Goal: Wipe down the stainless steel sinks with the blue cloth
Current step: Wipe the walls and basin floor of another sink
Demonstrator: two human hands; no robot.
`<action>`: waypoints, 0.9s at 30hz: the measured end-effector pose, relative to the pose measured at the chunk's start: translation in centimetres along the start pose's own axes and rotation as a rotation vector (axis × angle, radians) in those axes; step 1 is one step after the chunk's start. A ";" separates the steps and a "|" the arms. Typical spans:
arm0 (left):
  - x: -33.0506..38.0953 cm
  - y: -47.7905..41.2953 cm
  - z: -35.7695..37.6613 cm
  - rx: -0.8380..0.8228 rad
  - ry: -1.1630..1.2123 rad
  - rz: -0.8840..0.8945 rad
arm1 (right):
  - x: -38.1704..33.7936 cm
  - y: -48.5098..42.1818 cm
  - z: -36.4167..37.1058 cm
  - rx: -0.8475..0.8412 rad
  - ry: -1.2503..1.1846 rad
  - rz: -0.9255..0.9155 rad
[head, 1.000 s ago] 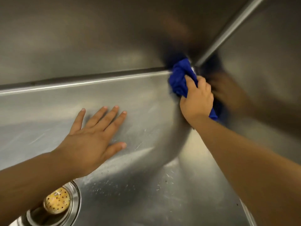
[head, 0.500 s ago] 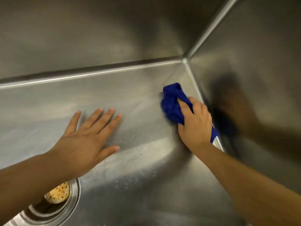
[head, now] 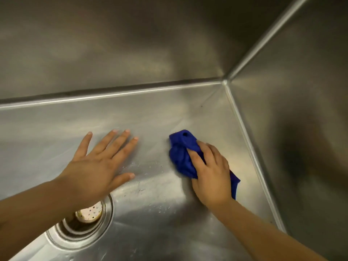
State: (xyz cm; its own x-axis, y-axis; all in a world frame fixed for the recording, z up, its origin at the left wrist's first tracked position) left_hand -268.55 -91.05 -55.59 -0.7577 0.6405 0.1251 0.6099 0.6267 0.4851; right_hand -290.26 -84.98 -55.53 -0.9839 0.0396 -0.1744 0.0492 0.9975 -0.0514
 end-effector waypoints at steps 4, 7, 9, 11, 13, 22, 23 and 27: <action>-1.5 1.3 0.5 0.023 0.126 -0.122 | -1.9 -5.8 1.1 -0.073 -0.010 0.204; -2.3 2.5 0.6 0.076 0.191 -0.138 | -3.3 -4.1 1.1 -0.071 0.032 0.136; -3.1 3.5 0.4 0.094 0.172 -0.148 | -4.9 -0.3 1.2 -0.066 0.046 -0.053; -4.2 4.4 0.4 0.096 0.187 -0.182 | -6.9 3.9 1.4 -0.122 0.039 -0.206; -5.3 5.2 0.7 0.112 0.184 -0.202 | -7.7 5.5 1.5 -0.158 0.027 -0.247; -9.6 10.7 5.0 0.107 0.190 -0.296 | -15.0 -7.9 3.1 -0.212 0.031 -0.037; -10.2 11.4 5.3 0.099 0.191 -0.316 | -15.5 -8.3 3.3 -0.210 0.033 -0.005; -11.9 13.5 5.4 0.086 0.238 -0.335 | -16.7 -5.2 3.7 -0.209 0.026 -0.120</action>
State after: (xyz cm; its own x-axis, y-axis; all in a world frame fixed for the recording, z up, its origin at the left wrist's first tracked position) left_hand -250.01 -87.80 -55.17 -0.9438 0.2809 0.1744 0.3303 0.8242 0.4599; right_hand -273.44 -91.01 -56.01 -0.9848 -0.0814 -0.1536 -0.1025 0.9856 0.1347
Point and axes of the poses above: each hand's wrist, its own y-axis away from the middle knuckle, its own z-axis out of the palm, x = y × z, the point moved 9 cm from there along -y, towards the middle knuckle, and after that the axes turned 2 degrees about -x, right-handed, at the moved point
